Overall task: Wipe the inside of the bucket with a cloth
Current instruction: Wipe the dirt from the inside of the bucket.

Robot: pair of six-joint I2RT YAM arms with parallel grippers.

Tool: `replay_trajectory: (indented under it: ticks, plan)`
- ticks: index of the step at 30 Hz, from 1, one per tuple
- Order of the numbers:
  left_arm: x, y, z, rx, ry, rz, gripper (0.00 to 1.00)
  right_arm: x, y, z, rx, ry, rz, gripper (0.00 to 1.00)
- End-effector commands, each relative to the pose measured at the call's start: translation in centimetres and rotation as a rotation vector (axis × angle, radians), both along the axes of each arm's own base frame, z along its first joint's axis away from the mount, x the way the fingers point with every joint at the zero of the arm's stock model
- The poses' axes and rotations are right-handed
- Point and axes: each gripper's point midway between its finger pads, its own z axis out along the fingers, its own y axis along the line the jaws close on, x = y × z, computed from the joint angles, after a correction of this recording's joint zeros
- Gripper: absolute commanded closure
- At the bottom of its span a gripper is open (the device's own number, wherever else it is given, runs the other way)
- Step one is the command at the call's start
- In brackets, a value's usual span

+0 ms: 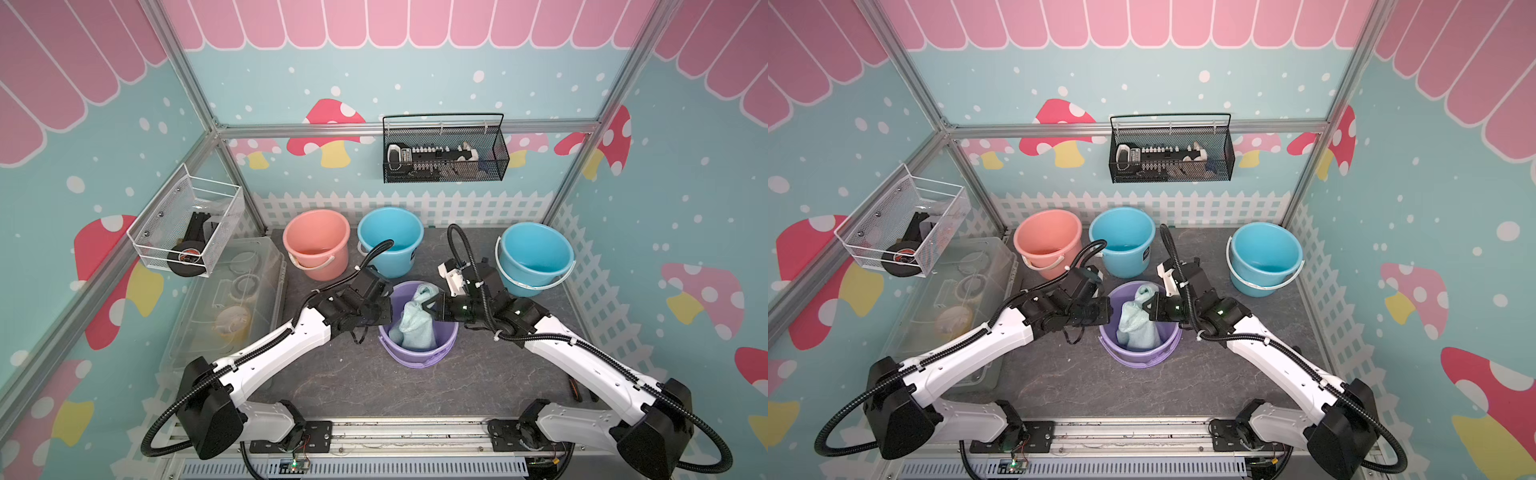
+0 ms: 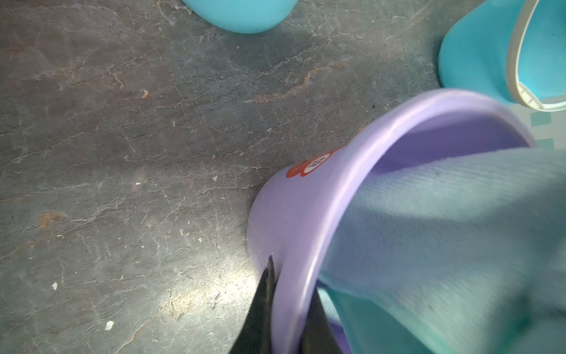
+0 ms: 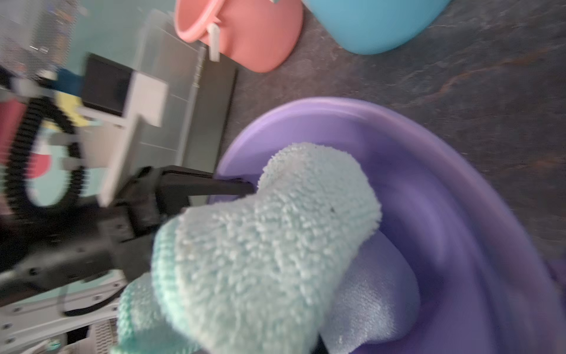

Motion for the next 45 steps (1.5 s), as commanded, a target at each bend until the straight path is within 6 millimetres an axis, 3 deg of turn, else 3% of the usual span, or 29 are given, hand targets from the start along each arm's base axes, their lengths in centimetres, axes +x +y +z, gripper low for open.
replay_trajectory:
  ticks: [1,6,10,15,20,28,39,45]
  plan:
    - [-0.4,-0.6,1.4,-0.056,-0.036,-0.016,1.0,0.1,-2.3,-2.6,-0.285,-0.066,0.015,1.0]
    - [-0.8,-0.3,1.2,-0.05,-0.038,-0.015,1.0,0.2,-3.5,-4.2,-0.524,-0.114,0.054,1.0]
    - [-0.9,-0.2,0.7,-0.039,-0.032,-0.009,1.0,-0.3,-2.0,-5.7,-0.555,-0.105,0.123,1.0]
    - [-1.0,-0.1,0.5,-0.017,-0.047,0.001,1.0,-1.4,0.1,-6.8,-0.533,-0.091,0.208,0.73]
    - [-1.1,-0.2,0.6,0.001,-0.076,-0.005,1.0,-1.5,0.4,-4.8,-0.495,-0.136,0.223,0.48]
    - [-1.5,-0.8,0.1,-0.002,-0.095,-0.05,1.0,-1.8,-0.9,-2.0,-0.571,-0.296,0.351,0.21]
    - [-2.6,-1.0,0.5,0.009,-0.134,-0.172,1.0,-3.5,-1.8,-0.2,-0.77,-0.784,0.873,0.21]
    - [-3.5,-1.6,0.3,0.009,-0.134,-0.252,1.0,-6.5,-1.3,-1.6,-0.782,-0.92,1.315,0.28]
